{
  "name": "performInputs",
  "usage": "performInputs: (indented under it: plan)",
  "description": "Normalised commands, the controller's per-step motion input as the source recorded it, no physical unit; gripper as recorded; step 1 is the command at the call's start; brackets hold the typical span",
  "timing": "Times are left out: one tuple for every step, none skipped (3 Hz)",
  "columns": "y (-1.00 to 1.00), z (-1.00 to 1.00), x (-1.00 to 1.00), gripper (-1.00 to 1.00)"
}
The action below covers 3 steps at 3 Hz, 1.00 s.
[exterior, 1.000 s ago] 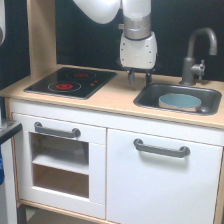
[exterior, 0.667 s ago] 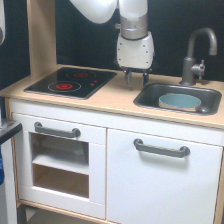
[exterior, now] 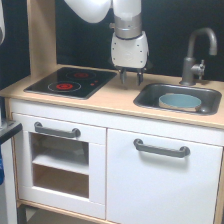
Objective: Place the pot in the sink
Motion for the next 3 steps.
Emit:
performInputs:
  plan:
    - [-0.07,0.27,-0.29,1.00]
    - [-0.10,0.27,-0.29,1.00]
    - [-0.13,0.32,-0.31,1.00]
